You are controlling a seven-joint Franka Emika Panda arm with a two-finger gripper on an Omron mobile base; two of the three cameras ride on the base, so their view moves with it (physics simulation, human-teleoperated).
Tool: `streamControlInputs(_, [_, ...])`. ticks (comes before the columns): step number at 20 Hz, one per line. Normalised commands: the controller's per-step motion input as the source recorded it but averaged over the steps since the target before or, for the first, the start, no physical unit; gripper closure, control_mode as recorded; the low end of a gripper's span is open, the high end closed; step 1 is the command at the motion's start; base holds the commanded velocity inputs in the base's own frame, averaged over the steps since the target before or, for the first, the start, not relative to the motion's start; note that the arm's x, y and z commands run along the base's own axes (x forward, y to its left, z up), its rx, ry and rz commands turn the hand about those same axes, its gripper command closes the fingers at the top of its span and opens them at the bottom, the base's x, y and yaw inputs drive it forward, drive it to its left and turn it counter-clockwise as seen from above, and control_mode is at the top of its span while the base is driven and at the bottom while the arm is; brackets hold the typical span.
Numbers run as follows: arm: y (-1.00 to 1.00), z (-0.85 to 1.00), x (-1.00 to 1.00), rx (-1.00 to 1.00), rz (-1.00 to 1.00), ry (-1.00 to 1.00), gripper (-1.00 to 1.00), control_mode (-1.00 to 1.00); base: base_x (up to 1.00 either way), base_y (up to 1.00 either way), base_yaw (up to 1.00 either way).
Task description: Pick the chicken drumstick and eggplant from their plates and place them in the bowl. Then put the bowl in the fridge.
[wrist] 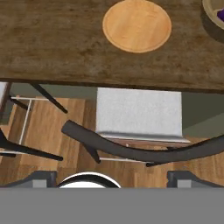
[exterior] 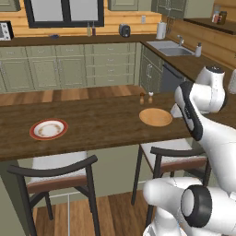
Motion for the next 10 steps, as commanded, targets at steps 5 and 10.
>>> streamControlInputs(5, [0.00,0.18,-0.40,0.00,0.01,-0.01,-1.00,1.00,-0.54,-0.27,-0.03])
streamControlInputs(10, [0.00,0.00,0.00,0.00,0.00,0.00,-1.00,1.00,-0.17,-1.00,-0.05])
